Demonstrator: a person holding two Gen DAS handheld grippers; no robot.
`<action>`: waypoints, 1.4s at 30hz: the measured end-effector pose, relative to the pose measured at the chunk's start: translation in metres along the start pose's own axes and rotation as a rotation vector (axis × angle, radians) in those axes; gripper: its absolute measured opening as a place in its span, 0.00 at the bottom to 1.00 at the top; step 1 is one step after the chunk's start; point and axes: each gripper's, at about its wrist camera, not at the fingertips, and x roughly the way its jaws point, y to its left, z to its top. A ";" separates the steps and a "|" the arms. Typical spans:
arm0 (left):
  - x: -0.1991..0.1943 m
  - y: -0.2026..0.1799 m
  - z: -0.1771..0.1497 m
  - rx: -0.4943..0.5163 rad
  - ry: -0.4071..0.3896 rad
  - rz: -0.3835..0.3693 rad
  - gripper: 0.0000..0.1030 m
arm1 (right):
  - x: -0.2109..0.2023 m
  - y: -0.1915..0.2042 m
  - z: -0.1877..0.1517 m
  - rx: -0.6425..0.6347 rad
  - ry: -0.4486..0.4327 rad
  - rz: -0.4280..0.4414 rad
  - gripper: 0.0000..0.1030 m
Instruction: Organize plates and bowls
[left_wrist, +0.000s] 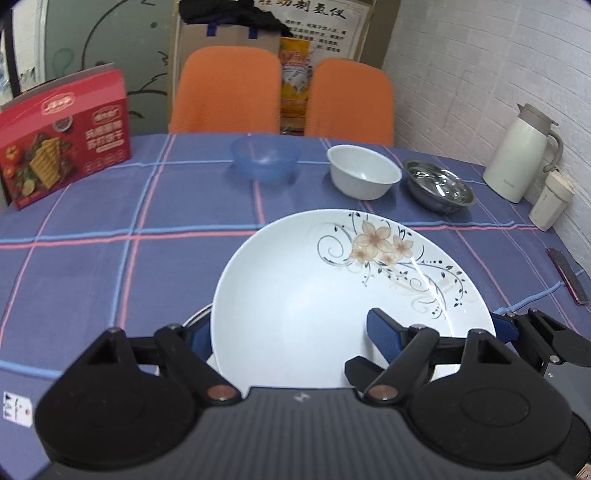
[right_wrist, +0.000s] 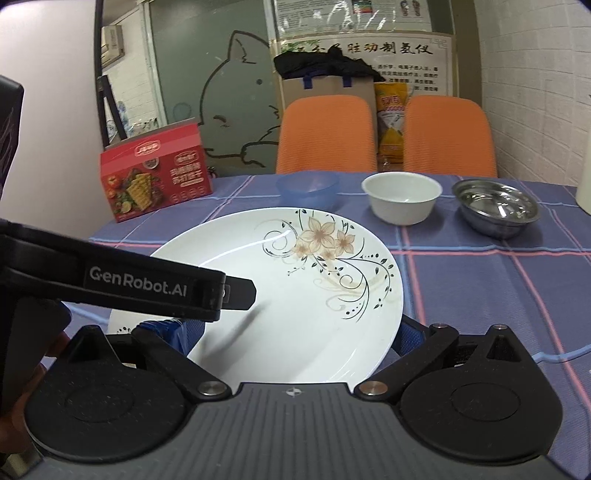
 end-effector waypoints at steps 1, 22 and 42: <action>-0.003 0.006 -0.004 -0.011 0.001 0.010 0.78 | 0.001 0.007 -0.004 -0.003 0.011 0.015 0.87; -0.015 0.046 -0.047 -0.140 0.017 -0.119 0.89 | 0.002 0.033 -0.036 -0.063 0.059 0.024 0.86; -0.012 0.027 -0.032 0.021 0.164 0.041 0.95 | 0.003 0.011 -0.044 -0.010 0.067 0.027 0.86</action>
